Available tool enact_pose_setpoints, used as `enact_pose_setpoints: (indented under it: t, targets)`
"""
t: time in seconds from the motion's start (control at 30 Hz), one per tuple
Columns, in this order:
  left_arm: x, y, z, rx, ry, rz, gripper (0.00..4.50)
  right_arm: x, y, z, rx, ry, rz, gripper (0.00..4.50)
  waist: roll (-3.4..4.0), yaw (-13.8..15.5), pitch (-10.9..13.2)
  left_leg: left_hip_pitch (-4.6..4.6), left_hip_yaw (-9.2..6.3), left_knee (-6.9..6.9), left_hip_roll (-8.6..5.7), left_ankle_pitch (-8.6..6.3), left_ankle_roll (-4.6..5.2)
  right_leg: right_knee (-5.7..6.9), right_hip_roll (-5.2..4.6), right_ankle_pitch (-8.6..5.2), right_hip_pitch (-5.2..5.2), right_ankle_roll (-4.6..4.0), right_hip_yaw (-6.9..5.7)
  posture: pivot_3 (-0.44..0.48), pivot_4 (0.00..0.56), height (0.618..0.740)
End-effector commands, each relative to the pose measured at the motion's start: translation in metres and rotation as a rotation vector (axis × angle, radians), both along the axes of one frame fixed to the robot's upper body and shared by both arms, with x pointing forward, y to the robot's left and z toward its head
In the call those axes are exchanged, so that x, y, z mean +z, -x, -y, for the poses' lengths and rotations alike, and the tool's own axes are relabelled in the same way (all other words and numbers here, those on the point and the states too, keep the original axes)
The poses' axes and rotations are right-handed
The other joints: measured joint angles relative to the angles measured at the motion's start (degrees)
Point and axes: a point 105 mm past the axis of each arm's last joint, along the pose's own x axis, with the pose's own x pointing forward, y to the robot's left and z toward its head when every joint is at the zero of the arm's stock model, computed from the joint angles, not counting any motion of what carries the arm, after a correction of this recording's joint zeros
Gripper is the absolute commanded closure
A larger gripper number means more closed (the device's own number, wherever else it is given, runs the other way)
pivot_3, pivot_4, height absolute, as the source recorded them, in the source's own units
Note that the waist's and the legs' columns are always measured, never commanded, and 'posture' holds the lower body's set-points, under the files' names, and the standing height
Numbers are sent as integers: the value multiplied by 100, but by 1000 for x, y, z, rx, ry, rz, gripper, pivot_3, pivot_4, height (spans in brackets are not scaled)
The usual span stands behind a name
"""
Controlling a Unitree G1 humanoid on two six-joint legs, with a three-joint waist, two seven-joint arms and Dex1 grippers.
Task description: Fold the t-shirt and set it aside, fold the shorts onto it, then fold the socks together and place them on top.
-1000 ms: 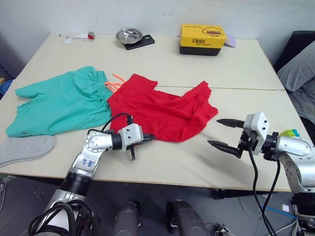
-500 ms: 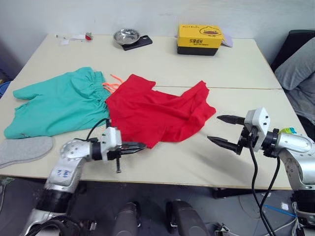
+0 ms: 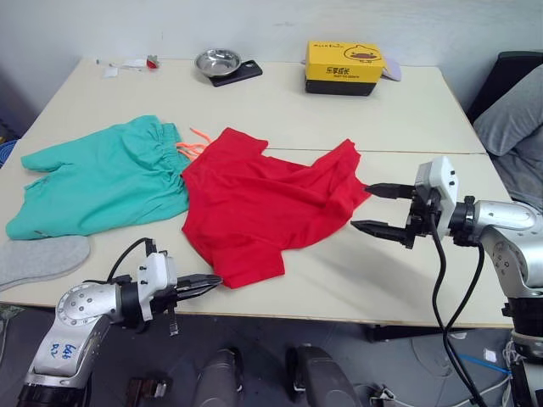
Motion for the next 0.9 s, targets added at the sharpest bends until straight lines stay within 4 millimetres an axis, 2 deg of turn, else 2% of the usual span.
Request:
enact_pose_setpoints:
  t: [0.03, 0.07, 0.17, 0.37, 0.63, 0.77, 0.9]
  targets:
    - [2, 1, 5, -18, -21, 61, 4488, 6, 1, 1, 36, 38, 54, 0, 0, -1, 0, -1, 1, 0, -2, -1, 1, -1, -2, 0, 0, 0, 0, 0, 150, 740]
    - [1, 2, 6, -20, -23, 54, 4488, 5, 1, 1, 44, 44, 57, 0, 0, -5, 0, -2, 4, 0, -3, -2, 3, -1, -3, 0, 0, 0, 1, 0, 150, 740]
    - [-5, 1, 3, -15, -72, 61, 3864, 4, 1, 2, 52, 49, 65, 0, 0, -10, -1, -2, 3, 0, -1, -2, 3, -2, -2, 0, 0, 0, 1, 0, 150, 740]
    - [-15, 7, -1, -92, -183, 107, 1990, 6, 1, 2, 47, 43, 75, 0, 0, -30, -1, 1, 3, -2, 2, -1, 2, 0, 1, 0, -2, -1, 1, 0, 150, 740]
    - [-19, -6, 3, -145, -255, 184, 1990, 8, 4, -1, 39, 31, 78, 0, 0, -14, -1, 0, 4, -4, 0, -2, 3, 0, -3, 1, -3, -4, 0, 0, 150, 740]
    - [-16, -17, -4, -148, -298, 221, 1990, 10, 7, -1, 32, 25, 79, 0, 0, -12, -1, -1, 4, -6, 0, -2, 3, -1, -3, 1, -3, -4, 0, 0, 150, 740]
    - [-22, -16, -9, -203, -363, 219, 1990, 10, 7, -2, 27, 18, 79, 0, 1, -36, -1, 1, 5, -6, 2, -1, 3, 2, -1, 1, -4, -4, 0, 0, 150, 740]
